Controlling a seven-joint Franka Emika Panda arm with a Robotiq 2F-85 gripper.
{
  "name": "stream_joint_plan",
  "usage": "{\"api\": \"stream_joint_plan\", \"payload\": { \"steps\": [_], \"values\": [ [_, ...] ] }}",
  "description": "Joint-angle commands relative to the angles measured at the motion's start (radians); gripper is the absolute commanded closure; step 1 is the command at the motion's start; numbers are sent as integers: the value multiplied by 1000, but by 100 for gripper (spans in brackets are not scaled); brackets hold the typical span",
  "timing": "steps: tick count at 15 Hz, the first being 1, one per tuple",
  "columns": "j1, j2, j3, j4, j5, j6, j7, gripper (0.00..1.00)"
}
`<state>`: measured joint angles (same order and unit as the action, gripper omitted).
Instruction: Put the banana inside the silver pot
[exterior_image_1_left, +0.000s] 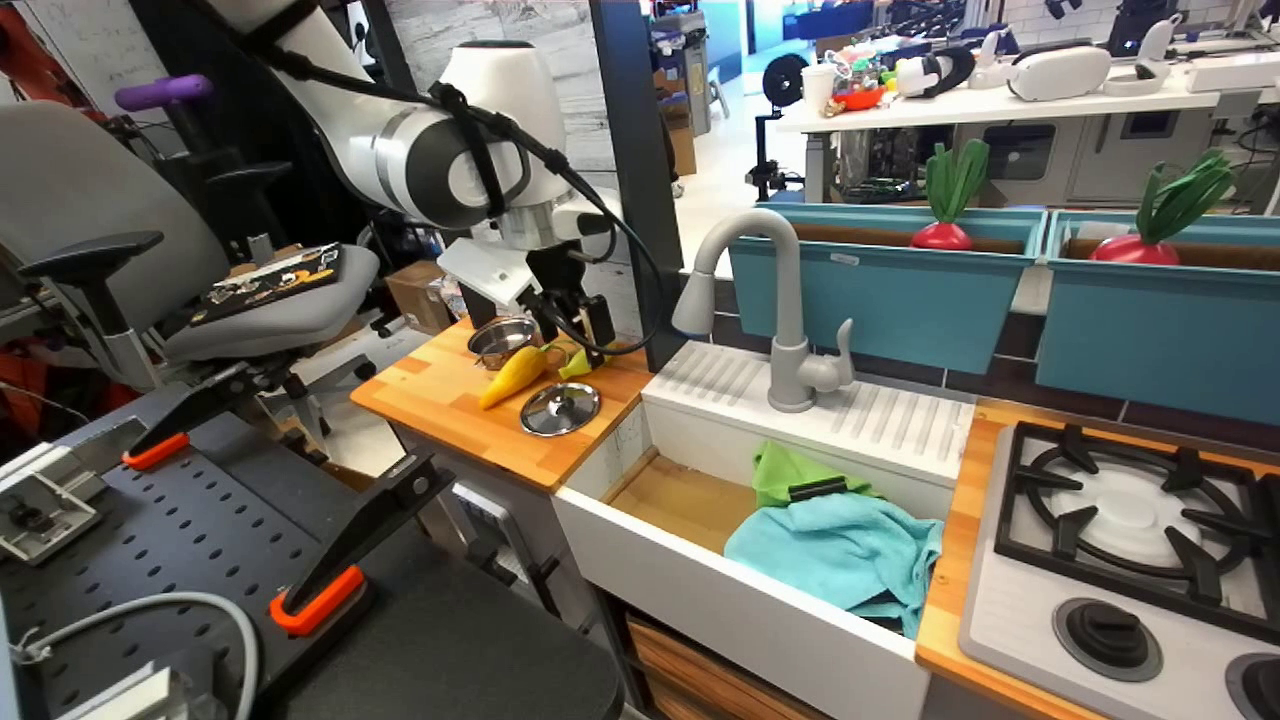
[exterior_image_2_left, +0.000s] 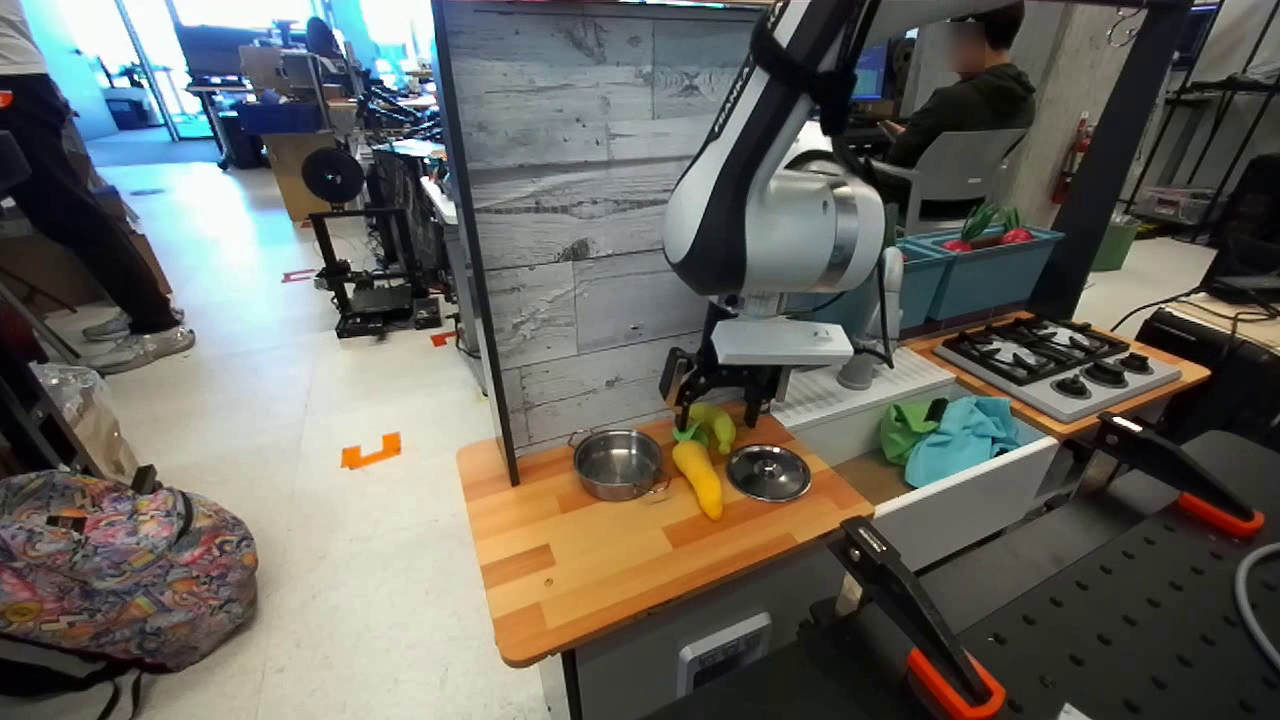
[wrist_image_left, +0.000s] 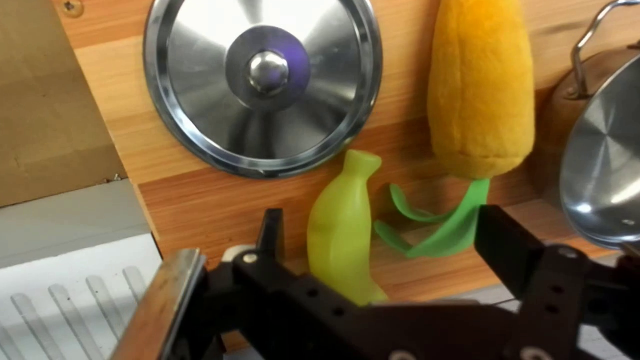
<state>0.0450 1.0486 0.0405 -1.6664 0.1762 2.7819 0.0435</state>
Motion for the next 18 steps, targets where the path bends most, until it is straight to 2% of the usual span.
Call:
{"api": "stream_joint_plan", "payload": {
  "steps": [1,4,9,14,18],
  "values": [
    [21,42,-30,47,-27,32,47,32],
    [35,50,-44,55,-30,27,64,58],
    [59,50,-63,49,-38,30,77,95],
    [86,19,-72,-5,-68,53,80,93],
    [134,-46,-84,-112,-82,141,87,93]
  ]
}}
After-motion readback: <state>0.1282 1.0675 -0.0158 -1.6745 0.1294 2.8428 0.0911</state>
